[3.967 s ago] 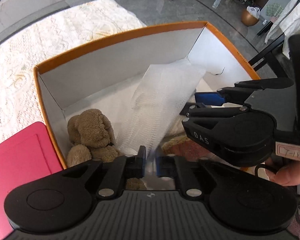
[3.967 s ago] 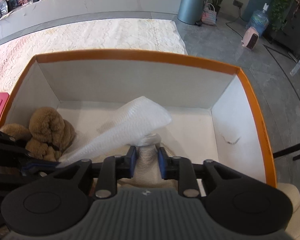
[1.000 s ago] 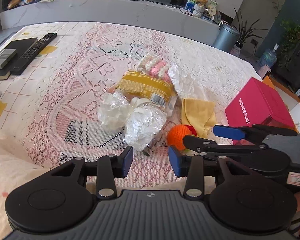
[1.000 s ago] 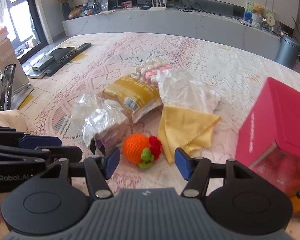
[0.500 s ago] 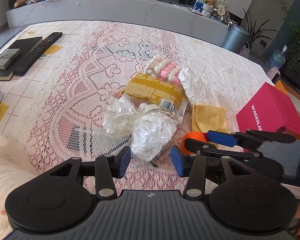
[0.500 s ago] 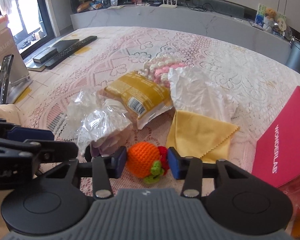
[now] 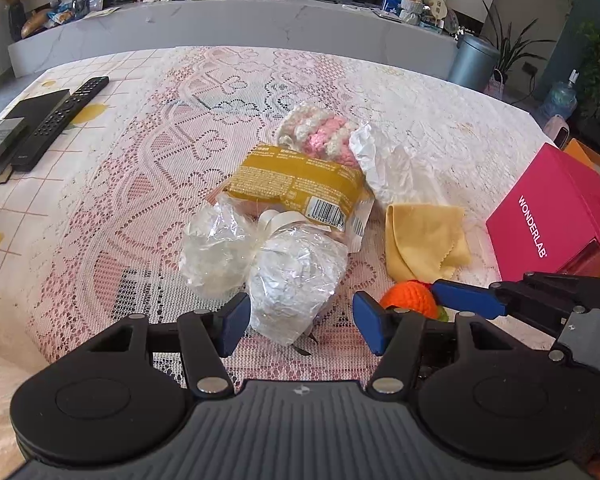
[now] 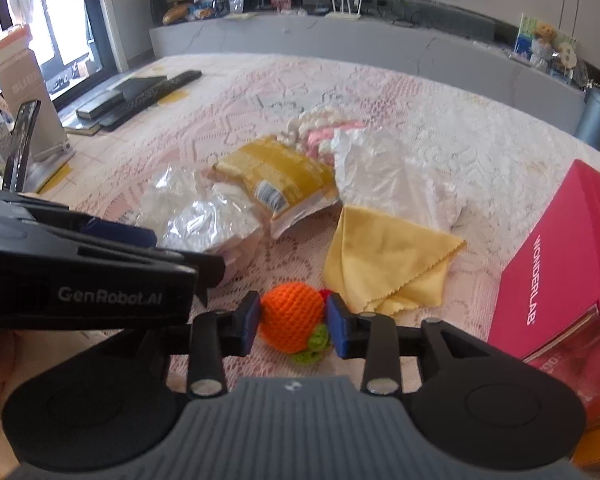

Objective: Organize soft objects
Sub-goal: 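Grasp the clear ribbon-tied plastic bag with the left tool while the right tool holds the ball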

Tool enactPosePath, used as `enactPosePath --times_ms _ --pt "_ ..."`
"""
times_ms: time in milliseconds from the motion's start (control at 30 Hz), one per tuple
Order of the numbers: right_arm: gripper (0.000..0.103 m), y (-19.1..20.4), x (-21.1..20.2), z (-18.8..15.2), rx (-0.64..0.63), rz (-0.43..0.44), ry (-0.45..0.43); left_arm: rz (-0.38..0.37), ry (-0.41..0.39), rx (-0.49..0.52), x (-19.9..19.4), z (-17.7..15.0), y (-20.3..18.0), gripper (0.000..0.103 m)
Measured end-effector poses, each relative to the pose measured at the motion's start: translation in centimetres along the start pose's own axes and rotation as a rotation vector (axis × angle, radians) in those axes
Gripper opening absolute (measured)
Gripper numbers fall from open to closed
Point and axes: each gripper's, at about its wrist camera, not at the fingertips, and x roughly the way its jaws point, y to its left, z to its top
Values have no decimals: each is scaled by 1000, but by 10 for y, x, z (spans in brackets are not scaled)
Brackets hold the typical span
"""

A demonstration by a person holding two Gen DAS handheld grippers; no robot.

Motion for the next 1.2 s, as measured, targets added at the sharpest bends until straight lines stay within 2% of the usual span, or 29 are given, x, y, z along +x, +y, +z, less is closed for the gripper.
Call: enactPosePath --times_ms 100,200,267,300,333,567,800,833,900,967,1200 --pt "39 -1 2 2 8 0 -6 4 2 -15 1 0 2 69" --pt "53 1 10 3 0 -35 7 1 5 -24 1 0 3 69" --pt "51 -1 11 1 7 -49 5 3 4 -23 1 -1 3 69" --pt "43 -2 11 1 13 -52 0 4 2 -26 1 -1 3 70" --pt "42 -3 9 1 18 -52 -2 3 0 -33 1 -1 4 70" --pt "41 -13 -5 -2 69 -51 -19 23 4 -37 9 2 0 72" --pt "41 -32 -4 -8 175 -27 6 124 15 -5 25 5 -12 78" --pt "41 -31 -4 -8 172 -28 3 141 20 -7 27 6 -12 74" --pt "41 -29 -3 -8 162 -30 0 178 34 -12 29 5 -12 58" --pt "42 -29 -3 -8 158 -29 -1 166 31 -35 28 5 -8 49" --pt "41 -32 -7 -8 175 -25 -6 134 13 -68 13 -1 -7 38"
